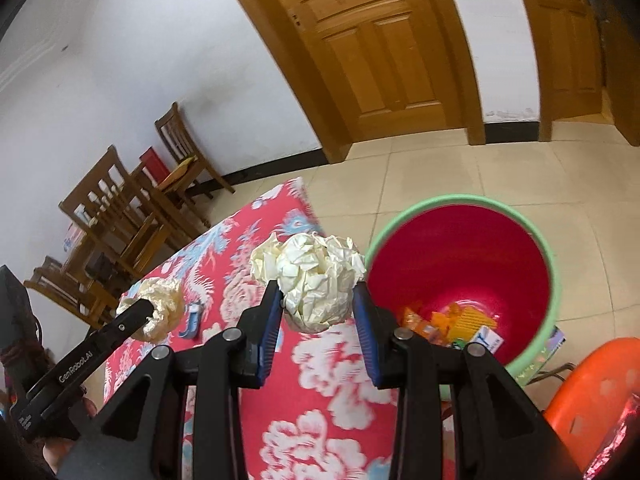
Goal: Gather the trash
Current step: 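Carry both paper balls over the red bin and open both grippers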
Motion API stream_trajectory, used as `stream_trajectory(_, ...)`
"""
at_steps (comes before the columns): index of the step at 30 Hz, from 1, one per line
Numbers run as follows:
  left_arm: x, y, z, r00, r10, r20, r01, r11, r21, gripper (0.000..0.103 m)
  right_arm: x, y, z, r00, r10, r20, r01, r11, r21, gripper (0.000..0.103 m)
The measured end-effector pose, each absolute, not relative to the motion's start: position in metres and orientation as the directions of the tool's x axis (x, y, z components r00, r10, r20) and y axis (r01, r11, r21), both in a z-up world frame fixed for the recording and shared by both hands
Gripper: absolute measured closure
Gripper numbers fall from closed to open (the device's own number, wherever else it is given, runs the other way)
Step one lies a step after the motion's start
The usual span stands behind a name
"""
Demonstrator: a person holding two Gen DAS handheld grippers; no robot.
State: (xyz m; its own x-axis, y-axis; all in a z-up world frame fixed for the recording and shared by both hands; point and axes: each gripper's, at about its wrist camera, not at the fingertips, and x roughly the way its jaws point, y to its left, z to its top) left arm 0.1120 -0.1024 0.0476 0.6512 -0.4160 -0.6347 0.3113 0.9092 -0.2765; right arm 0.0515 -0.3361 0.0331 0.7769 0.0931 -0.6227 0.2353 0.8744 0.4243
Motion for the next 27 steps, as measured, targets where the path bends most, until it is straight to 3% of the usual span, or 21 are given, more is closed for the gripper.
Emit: stream_trajectory(27,0.096,-0.235,0.009,0.488,-0.502,-0.715,0.488,0.835,-0.253,0.081,0.013,-0.424,-0.007,0.739,0.005,-0.674,0.412,0.788,0.458,0.064)
